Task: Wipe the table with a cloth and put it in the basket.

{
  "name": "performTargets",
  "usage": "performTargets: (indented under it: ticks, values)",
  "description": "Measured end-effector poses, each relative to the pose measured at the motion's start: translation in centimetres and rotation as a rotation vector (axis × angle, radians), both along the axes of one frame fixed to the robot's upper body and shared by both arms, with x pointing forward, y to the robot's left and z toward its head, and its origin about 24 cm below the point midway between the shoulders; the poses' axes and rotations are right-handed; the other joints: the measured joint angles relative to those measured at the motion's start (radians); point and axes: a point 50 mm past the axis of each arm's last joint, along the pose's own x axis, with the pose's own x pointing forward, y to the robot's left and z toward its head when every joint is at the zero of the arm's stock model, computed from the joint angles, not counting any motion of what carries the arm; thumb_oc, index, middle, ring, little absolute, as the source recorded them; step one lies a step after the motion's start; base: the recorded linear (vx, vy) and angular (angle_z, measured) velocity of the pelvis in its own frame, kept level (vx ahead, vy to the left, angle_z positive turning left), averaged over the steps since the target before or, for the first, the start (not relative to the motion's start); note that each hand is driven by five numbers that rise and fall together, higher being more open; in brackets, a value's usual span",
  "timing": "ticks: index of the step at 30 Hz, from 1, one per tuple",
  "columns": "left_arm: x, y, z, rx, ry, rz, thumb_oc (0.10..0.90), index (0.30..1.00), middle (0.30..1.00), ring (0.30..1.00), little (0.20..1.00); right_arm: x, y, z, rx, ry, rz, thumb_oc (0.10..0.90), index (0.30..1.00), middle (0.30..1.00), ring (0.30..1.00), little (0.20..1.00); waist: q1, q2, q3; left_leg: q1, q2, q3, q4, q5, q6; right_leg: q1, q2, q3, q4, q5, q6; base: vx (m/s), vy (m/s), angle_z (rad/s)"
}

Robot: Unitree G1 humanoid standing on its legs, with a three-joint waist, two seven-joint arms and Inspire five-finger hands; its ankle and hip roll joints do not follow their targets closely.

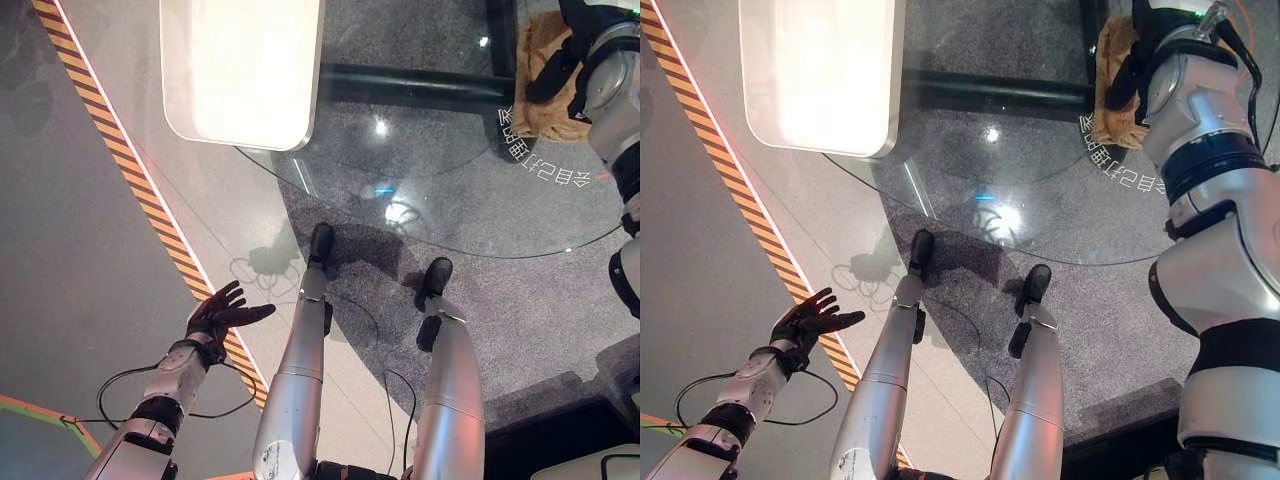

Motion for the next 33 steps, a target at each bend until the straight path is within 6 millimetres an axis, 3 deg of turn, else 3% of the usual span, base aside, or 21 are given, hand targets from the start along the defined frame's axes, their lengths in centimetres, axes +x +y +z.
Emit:
performTargets:
  ticks: [33]
  values:
    - [0.19,-0.20,0.25,-0.008,-0.014,-0.006,0.800,0.900,0.900,0.900,0.900,-0.12,0.27,0.61,-0.020,-0.013,0.003,0.100,0.300,0.300,0.300,0.200,0.001,0.006,-0.003,0.000,0.000,0.001,-0.025,0.014,0.000,-0.006,-0.001,-0.001,-0.008,0.001,0.000,0.00,0.000,0.00]
